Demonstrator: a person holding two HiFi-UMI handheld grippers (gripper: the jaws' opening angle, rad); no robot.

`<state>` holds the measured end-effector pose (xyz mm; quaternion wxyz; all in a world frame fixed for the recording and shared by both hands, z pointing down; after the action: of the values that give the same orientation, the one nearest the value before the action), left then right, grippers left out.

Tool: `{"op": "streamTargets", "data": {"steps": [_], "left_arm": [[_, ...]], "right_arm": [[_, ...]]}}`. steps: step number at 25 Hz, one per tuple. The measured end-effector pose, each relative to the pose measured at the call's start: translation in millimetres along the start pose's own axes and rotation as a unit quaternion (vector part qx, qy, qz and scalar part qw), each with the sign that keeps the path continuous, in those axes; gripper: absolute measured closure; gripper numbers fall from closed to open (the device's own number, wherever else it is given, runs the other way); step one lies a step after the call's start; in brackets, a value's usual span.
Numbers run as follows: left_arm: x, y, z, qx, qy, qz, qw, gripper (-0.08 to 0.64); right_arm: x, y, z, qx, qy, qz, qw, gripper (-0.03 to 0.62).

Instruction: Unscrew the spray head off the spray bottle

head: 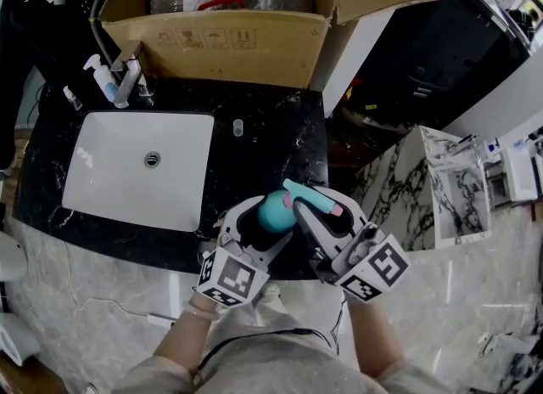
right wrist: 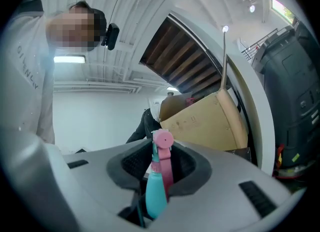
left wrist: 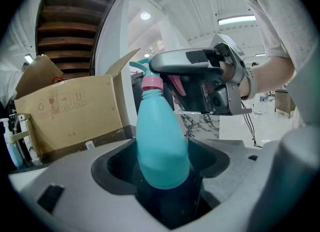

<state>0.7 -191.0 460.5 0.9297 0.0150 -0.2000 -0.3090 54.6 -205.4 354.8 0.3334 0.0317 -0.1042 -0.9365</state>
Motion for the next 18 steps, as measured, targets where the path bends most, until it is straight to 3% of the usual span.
{"op": "streamTargets", "data": {"steps": [9, 18], "left_arm": [[-1, 2, -1, 0.010, 0.003, -0.003, 0.9999, 0.230], [-19, -8, -8, -0.026, 0.025, -0.023, 0.9991, 0.229]], "right_arm": [[-3, 3, -20, 0.011, 0.003, 0.003, 1.000, 0.497], [-7, 0, -40, 0.015, 0.020, -0.007, 1.000, 0.497]]}}
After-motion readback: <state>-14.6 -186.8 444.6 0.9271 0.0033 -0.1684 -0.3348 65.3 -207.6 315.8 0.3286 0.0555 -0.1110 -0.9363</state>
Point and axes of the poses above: the fingertips, and each gripper's own axes: x forward along the fingers, y to its right, z out of its underside, the point moved 3 cm from there along -x, backward along the fingers, and after that the axes turned 3 degrees about -y, right-handed, at the moved point
